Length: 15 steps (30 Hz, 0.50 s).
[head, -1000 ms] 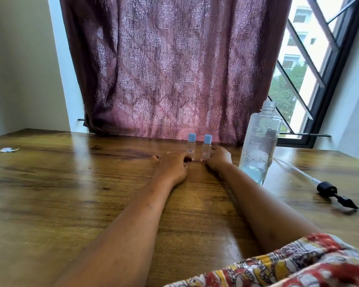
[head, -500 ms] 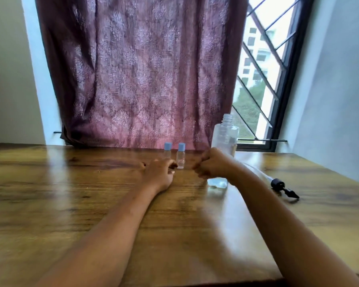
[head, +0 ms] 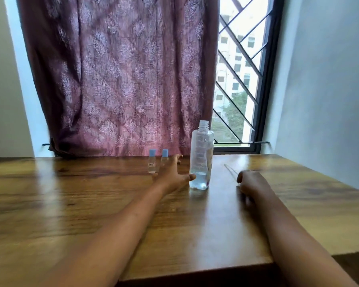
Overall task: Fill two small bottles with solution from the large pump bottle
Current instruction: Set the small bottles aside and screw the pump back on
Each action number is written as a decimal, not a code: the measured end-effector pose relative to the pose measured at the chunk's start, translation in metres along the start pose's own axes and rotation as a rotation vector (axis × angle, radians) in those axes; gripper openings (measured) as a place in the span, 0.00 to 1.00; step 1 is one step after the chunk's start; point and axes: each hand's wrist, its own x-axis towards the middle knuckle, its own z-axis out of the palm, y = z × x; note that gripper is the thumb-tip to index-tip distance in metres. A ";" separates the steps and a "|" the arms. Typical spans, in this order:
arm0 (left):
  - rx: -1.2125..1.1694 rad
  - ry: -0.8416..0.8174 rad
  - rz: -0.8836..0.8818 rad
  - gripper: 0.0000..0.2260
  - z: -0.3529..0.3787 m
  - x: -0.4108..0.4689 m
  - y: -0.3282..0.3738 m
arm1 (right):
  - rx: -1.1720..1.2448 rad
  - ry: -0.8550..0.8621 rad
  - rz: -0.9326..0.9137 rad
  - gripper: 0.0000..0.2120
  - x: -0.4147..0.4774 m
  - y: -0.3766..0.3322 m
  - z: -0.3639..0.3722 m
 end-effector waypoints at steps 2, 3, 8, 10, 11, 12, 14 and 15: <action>-0.079 -0.021 -0.012 0.44 0.011 0.001 0.013 | 0.020 0.046 -0.019 0.14 0.002 -0.005 0.004; -0.118 -0.025 -0.010 0.46 0.017 0.000 0.019 | 0.071 0.068 -0.025 0.13 0.003 -0.007 0.005; -0.128 0.174 -0.168 0.47 0.052 0.007 0.041 | 0.448 0.313 -0.100 0.16 -0.004 -0.011 -0.004; -0.126 0.256 -0.196 0.41 0.058 0.011 0.042 | 0.627 0.445 -0.122 0.19 -0.008 -0.013 -0.011; -0.132 0.278 -0.182 0.38 0.060 0.013 0.040 | 0.712 0.498 -0.111 0.20 -0.010 -0.015 -0.016; -0.139 0.287 -0.160 0.35 0.060 0.016 0.036 | 0.787 0.544 -0.101 0.21 -0.011 -0.017 -0.022; -0.170 0.269 -0.122 0.32 0.056 0.020 0.028 | 0.903 0.621 -0.098 0.19 -0.012 -0.021 -0.035; -0.212 0.253 -0.102 0.31 0.052 0.025 0.024 | 0.929 0.651 -0.107 0.17 -0.011 -0.023 -0.043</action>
